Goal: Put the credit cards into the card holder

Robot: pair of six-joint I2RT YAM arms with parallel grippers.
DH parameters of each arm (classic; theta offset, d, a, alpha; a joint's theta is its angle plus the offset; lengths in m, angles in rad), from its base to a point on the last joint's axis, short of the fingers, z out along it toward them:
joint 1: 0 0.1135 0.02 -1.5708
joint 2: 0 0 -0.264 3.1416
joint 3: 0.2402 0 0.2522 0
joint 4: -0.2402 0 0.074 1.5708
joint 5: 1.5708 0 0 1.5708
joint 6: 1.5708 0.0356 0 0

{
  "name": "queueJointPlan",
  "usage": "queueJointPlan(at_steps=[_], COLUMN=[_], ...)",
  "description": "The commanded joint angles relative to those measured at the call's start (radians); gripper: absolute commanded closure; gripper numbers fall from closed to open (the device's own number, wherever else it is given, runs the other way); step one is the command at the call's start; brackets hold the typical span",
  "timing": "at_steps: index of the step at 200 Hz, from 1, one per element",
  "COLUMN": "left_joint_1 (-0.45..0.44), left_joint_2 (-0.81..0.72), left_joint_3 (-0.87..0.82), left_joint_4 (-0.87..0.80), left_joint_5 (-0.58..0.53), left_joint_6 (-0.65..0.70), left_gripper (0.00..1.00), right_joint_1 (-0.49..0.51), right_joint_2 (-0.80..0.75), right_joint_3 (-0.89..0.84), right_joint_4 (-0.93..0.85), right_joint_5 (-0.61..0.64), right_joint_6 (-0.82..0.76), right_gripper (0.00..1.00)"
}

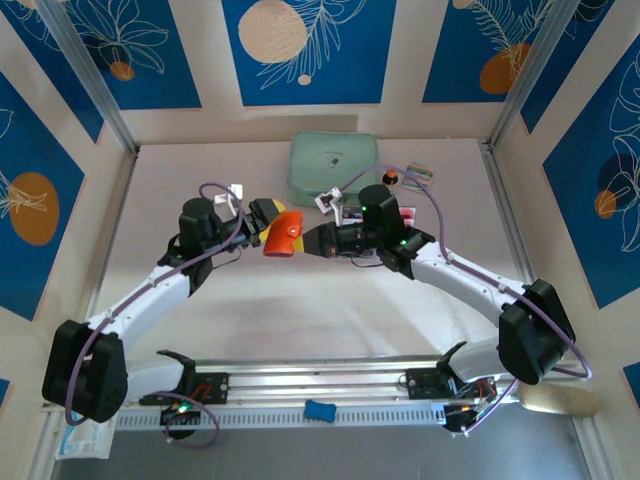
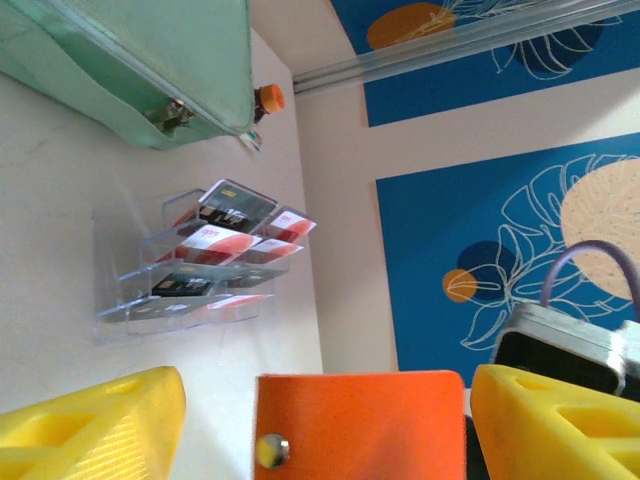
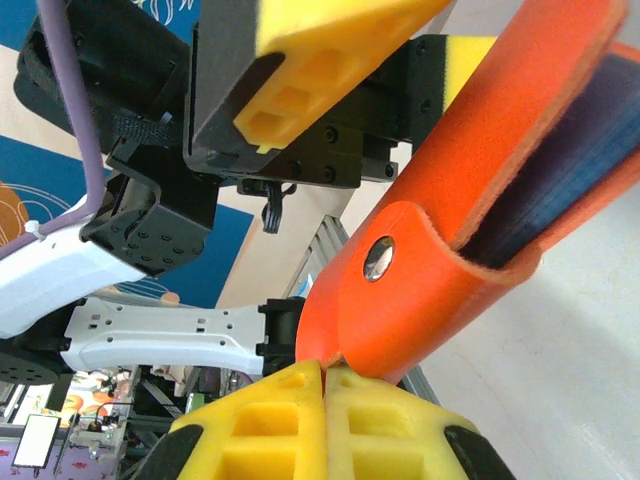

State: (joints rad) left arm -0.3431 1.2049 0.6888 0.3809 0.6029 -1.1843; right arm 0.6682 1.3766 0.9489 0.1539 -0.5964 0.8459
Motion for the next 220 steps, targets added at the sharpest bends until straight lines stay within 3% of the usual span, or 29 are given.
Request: queueJointPlan(at_steps=[1,50,94,120,150,182,220], left_joint_1=[0.007,0.009,0.008,0.007,0.008,0.004,-0.011], left_joint_2=[-0.001,0.001,0.009,0.017,0.019,0.002,-0.038], left_joint_3=[-0.008,-0.026,-0.036,-0.044,-0.051,-0.052,-0.051], left_joint_4=[0.079,0.131,0.165,0.177,0.142,0.055,-0.036], left_joint_5=[0.045,0.055,0.052,0.035,-0.002,-0.063,-0.131], left_joint_6=[-0.027,-0.057,-0.065,-0.059,-0.017,0.064,0.118], left_gripper=[0.28,0.4,0.64,0.78,1.0,1.0,1.0], right_joint_1=[0.003,-0.004,-0.017,-0.03,-0.029,0.036,0.124], right_joint_2=[0.01,0.031,0.042,0.006,-0.077,-0.082,0.008], right_joint_3=[0.037,0.035,0.018,-0.023,-0.063,0.021,0.146], right_joint_4=[0.029,0.048,0.027,-0.067,-0.267,-0.523,-0.597], right_joint_5=[-0.025,-0.022,-0.013,0.04,0.213,0.503,0.682], right_joint_6=[0.005,0.012,0.01,-0.027,-0.081,-0.096,-0.084], right_gripper=[1.0,1.0,1.0,0.71,0.58,0.52,0.5])
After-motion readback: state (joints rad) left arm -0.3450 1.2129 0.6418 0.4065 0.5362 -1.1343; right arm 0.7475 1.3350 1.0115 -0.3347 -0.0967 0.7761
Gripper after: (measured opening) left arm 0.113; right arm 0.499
